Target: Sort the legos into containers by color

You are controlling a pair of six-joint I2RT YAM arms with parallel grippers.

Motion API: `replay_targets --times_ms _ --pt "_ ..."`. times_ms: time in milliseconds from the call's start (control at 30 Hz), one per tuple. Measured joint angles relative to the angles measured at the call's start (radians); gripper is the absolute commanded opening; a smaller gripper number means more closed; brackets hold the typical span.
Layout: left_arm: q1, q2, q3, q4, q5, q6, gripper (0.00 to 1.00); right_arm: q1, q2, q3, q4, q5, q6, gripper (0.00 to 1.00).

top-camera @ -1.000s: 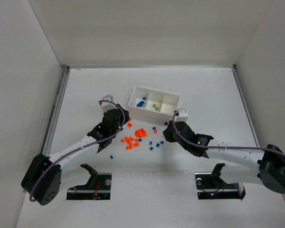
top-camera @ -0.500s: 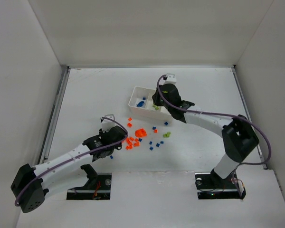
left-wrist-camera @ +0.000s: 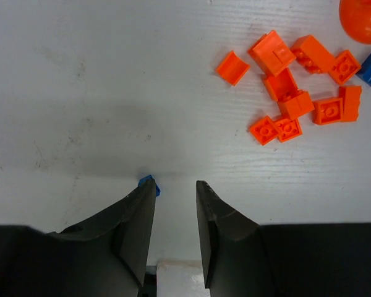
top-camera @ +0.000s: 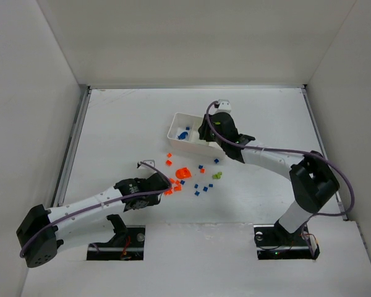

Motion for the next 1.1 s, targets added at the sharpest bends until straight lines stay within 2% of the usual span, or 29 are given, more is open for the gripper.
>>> replay_targets --times_ms 200,500,567,733,933,1000,1100 --pt "-0.031 -0.030 0.000 -0.042 0.020 -0.034 0.28 0.036 -0.140 -0.141 0.042 0.009 0.035 0.44" --pt "-0.013 -0.115 -0.040 -0.056 0.064 -0.078 0.30 0.139 -0.314 -0.321 0.058 0.027 0.079 0.44" --pt "0.000 -0.123 -0.043 -0.059 0.066 -0.083 0.31 0.185 -0.425 -0.401 0.048 0.039 0.092 0.44" --pt "0.034 -0.146 -0.085 -0.059 0.082 -0.100 0.32 0.267 -0.580 -0.494 0.034 0.049 0.112 0.44" --pt "0.052 -0.136 -0.121 -0.064 0.117 -0.123 0.30 0.317 -0.671 -0.546 0.012 0.050 0.112 0.44" --pt "0.056 -0.087 -0.120 -0.065 0.120 -0.128 0.30 0.326 -0.703 -0.560 0.007 0.049 0.111 0.44" --pt "0.056 -0.018 -0.098 -0.065 0.121 -0.131 0.24 0.342 -0.769 -0.591 0.001 0.049 0.107 0.44"
